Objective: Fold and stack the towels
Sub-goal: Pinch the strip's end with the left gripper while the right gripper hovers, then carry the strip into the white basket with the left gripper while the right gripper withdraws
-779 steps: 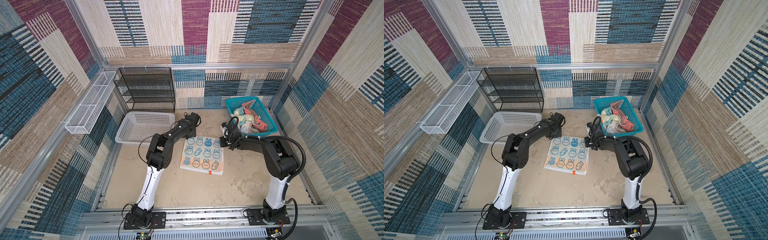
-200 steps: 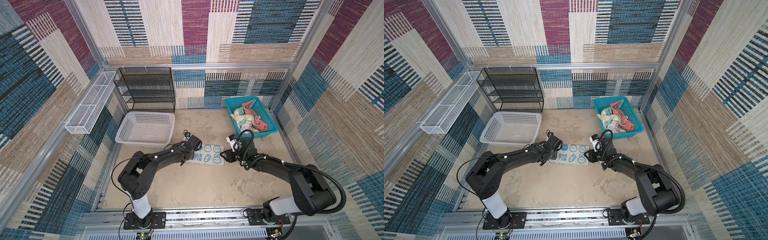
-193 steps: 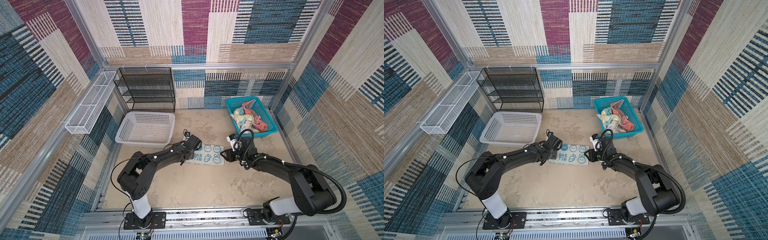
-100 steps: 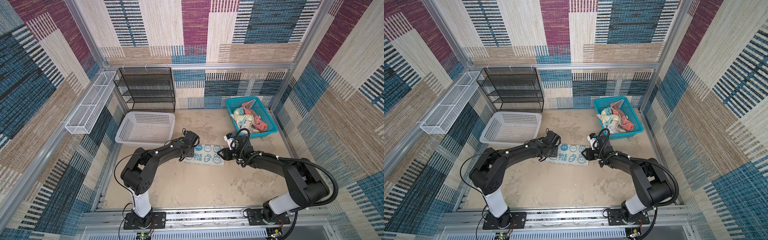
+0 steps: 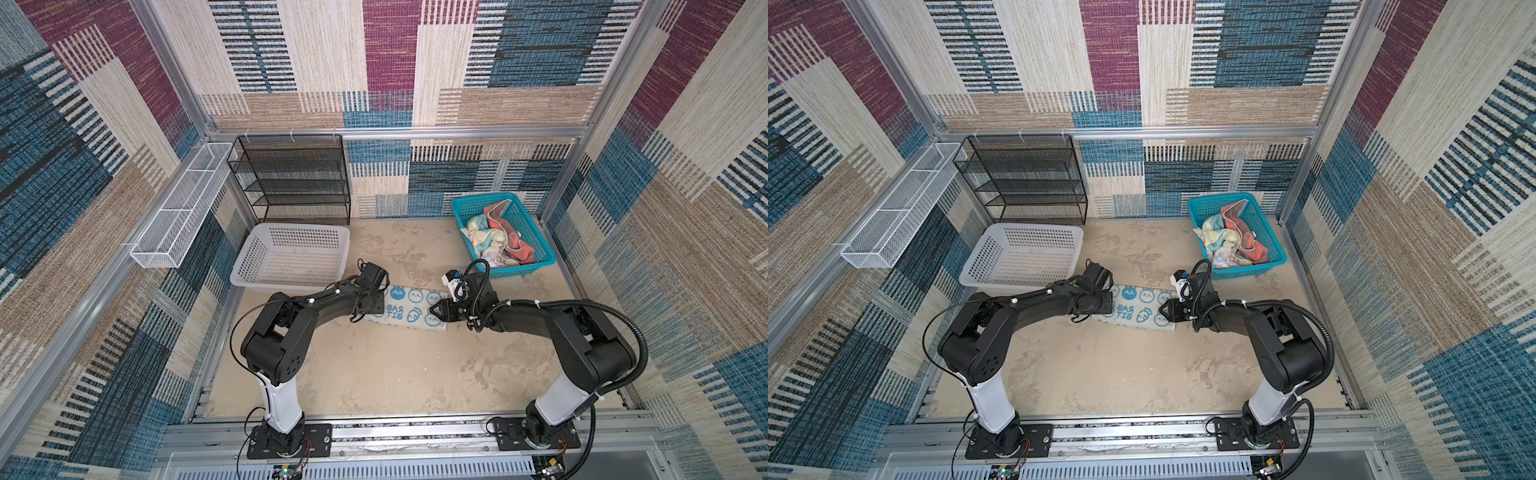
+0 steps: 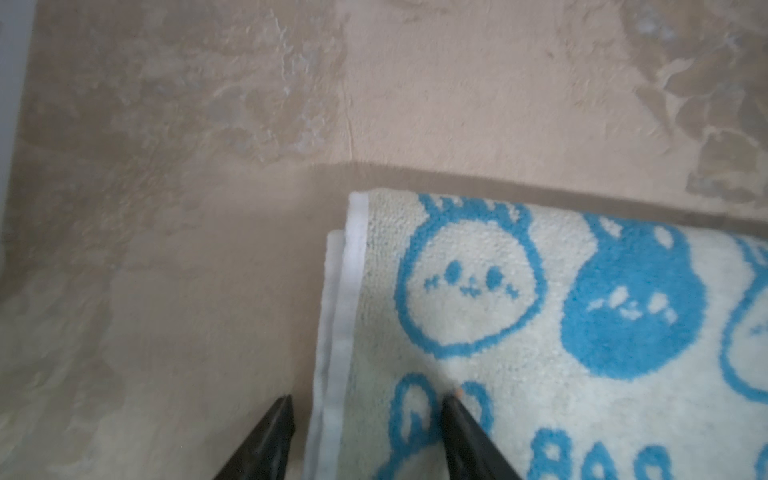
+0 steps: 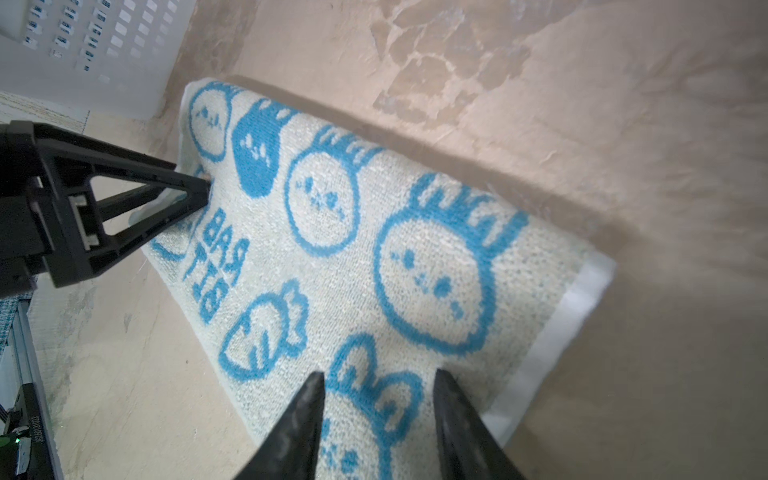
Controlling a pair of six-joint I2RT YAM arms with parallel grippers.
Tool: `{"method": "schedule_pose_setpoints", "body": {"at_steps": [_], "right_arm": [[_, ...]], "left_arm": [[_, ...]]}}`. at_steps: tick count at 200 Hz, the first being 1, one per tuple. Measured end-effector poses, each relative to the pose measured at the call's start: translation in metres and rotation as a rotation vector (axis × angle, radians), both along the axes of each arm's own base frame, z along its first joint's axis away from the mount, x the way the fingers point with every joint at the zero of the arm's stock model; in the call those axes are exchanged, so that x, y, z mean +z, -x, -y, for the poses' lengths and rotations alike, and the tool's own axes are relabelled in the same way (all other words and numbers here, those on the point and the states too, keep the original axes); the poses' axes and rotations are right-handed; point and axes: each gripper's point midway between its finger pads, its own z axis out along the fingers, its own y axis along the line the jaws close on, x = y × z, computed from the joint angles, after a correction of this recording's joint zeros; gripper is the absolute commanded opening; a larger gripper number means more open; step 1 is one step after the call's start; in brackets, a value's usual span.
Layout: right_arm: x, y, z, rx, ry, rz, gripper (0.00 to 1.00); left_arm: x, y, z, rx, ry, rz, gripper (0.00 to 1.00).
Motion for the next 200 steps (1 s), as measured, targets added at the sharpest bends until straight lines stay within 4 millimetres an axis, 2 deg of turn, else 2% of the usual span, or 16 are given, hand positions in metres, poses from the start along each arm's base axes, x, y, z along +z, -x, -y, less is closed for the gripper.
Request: {"method": "schedule_pose_setpoints", "body": {"at_steps": [13, 43, 57, 72, 91, 120, 152, 165, 181, 185, 191, 200], "right_arm": [[-0.001, -0.001, -0.002, 0.004, -0.009, -0.001, 0.44], [-0.002, -0.004, -0.006, 0.014, -0.025, 0.009, 0.44], [-0.002, -0.006, -0.007, 0.017, -0.031, 0.015, 0.44], [-0.002, -0.006, -0.007, 0.018, -0.033, 0.017, 0.44], [-0.003, -0.006, -0.008, 0.019, -0.033, 0.018, 0.44], [-0.002, -0.007, -0.008, 0.019, -0.034, 0.021, 0.45], [0.010, -0.014, -0.002, -0.006, -0.017, 0.060, 0.52], [0.022, -0.019, 0.002, -0.026, -0.016, 0.097, 0.61], [0.036, -0.028, 0.010, -0.062, -0.018, 0.148, 0.73], [0.038, -0.029, 0.012, -0.067, -0.019, 0.155, 0.78], [0.043, -0.031, 0.015, -0.081, -0.019, 0.169, 0.98], [0.049, -0.033, 0.018, -0.093, -0.020, 0.183, 1.00]], "left_arm": [[-0.001, -0.002, 0.004, -0.003, 0.025, 0.020, 0.54], [-0.002, -0.009, 0.014, -0.008, 0.086, 0.057, 0.40], [-0.003, -0.013, 0.022, -0.013, 0.122, 0.066, 0.26], [-0.003, -0.019, 0.031, -0.021, 0.160, 0.073, 0.00], [-0.002, -0.025, 0.039, -0.024, 0.190, 0.074, 0.00], [0.002, -0.027, 0.041, -0.021, 0.184, 0.059, 0.00], [0.014, -0.025, 0.027, -0.004, 0.072, 0.003, 0.00], [0.029, -0.029, 0.021, -0.002, 0.026, 0.011, 0.00], [0.060, -0.040, 0.017, -0.011, -0.010, 0.060, 0.00], [0.065, -0.042, 0.017, -0.012, -0.018, 0.068, 0.00], [0.075, -0.045, 0.014, -0.014, -0.033, 0.083, 0.00], [0.086, -0.049, 0.010, -0.019, -0.057, 0.097, 0.00]]}}
